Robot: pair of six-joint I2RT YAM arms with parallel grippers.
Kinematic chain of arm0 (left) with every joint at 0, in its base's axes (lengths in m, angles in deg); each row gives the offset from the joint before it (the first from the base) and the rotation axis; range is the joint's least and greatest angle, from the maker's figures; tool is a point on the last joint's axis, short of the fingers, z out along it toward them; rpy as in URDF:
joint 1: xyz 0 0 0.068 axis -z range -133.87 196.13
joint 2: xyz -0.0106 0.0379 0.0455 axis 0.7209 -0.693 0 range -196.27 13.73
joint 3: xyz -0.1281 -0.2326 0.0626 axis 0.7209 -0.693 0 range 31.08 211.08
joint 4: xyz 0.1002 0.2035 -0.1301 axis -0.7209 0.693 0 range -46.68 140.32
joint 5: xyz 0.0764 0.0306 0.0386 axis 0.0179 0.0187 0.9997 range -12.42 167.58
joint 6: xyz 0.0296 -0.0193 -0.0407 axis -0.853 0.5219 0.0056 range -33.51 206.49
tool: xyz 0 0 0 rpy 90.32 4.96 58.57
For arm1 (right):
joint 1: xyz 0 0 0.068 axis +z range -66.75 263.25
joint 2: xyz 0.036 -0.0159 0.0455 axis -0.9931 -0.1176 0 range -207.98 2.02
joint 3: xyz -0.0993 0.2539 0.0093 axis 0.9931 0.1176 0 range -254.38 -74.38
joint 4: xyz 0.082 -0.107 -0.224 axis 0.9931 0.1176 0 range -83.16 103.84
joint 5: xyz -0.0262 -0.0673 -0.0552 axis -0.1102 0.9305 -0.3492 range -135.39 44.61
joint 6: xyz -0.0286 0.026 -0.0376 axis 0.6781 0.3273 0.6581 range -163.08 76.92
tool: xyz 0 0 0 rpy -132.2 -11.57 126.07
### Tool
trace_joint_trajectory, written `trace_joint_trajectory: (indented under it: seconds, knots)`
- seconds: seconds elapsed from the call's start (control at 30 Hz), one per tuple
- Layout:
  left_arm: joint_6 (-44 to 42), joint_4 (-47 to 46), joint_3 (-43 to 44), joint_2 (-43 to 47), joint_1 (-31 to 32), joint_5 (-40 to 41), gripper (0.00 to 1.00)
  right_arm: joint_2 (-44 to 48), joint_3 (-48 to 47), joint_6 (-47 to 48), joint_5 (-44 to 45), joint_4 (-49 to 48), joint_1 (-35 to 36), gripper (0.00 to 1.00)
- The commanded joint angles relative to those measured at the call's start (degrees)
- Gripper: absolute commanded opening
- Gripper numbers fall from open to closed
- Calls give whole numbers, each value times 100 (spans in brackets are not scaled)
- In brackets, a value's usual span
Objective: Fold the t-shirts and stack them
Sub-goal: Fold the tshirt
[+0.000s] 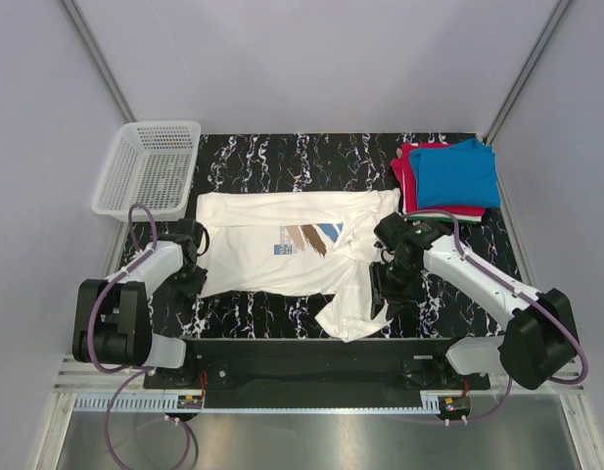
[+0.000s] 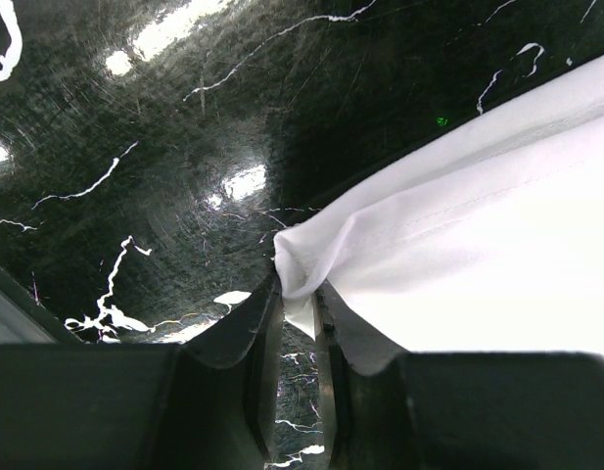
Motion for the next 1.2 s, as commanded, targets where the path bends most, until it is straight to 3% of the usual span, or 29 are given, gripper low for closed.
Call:
trace_joint_trajectory:
  seconds: [0.0,0.07,0.5,1.17]
  knots:
    - [-100,-84,-36,95,-52,74,22,-304,180,-161,-423,-593,18,48]
    - [-109,-75,-71,148,-52,74,22,-418,303,-248,-660,-935,27,52]
    - [-197,-84,-186,315,-61,74,20,-1394,452,-372,-810,-1736,448,53]
    - [-276,-198,-344,341,-122,66,19,-2194,4,-583,-116,-1675,941,51]
